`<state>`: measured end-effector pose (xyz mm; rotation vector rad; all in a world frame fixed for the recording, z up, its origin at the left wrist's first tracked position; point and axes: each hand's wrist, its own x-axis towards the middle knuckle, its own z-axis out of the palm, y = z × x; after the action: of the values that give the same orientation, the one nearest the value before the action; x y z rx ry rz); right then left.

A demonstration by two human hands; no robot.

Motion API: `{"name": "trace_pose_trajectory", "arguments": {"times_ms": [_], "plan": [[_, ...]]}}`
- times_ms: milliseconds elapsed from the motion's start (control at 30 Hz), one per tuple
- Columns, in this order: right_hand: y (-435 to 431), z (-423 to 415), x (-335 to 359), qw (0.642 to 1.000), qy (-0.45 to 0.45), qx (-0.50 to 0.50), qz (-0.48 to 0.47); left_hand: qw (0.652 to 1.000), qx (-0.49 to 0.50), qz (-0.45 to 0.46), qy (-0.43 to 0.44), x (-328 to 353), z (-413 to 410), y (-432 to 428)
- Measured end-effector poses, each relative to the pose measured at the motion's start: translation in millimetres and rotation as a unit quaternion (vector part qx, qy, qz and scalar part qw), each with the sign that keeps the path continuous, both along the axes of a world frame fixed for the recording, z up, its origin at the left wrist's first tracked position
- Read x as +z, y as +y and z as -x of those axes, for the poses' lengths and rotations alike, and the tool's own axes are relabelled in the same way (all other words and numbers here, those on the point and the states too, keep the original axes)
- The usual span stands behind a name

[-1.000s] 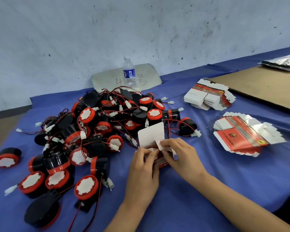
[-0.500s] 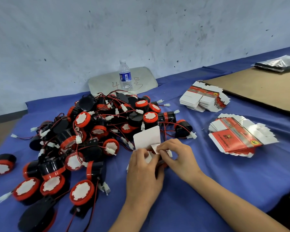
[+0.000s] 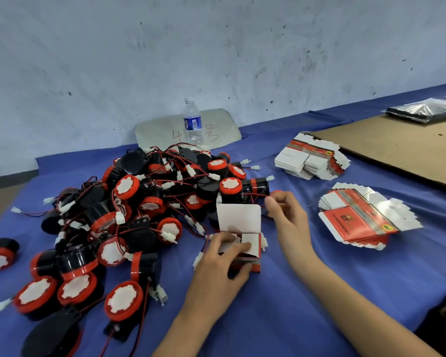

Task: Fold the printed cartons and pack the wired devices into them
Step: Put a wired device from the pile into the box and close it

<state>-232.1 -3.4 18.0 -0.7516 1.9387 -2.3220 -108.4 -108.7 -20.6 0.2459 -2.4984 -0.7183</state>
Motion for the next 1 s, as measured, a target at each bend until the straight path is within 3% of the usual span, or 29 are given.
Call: {"name": "trace_pose_trajectory", "arguments": {"times_ms": [67, 167, 500, 667, 800, 1000], "plan": [[-6, 6, 13, 0.991, -0.085, 0.101, -0.026, 1.0, -0.007, -0.009, 0.002, -1, 1, 0], [-15, 7, 17, 0.973, -0.05, 0.189, -0.12, 0.998, -0.025, -0.043, 0.023, -4, 1, -1], [-5, 3, -7, 0.947, 0.182, 0.145, -0.223, 0.994, -0.033, -0.07, 0.076, -4, 3, -2], [0, -13, -34, 0.913, 0.303, 0.105, -0.251, 0.954, 0.082, -0.248, 0.147, -3, 0, -5], [0, -15, -37, 0.914, 0.311, 0.094, -0.243, 0.952, 0.054, -0.279, 0.11, -4, -3, -9], [1, -20, -34, 0.915, 0.315, 0.094, -0.236, 0.948, 0.045, -0.293, 0.119, 0, -4, -8]]}}
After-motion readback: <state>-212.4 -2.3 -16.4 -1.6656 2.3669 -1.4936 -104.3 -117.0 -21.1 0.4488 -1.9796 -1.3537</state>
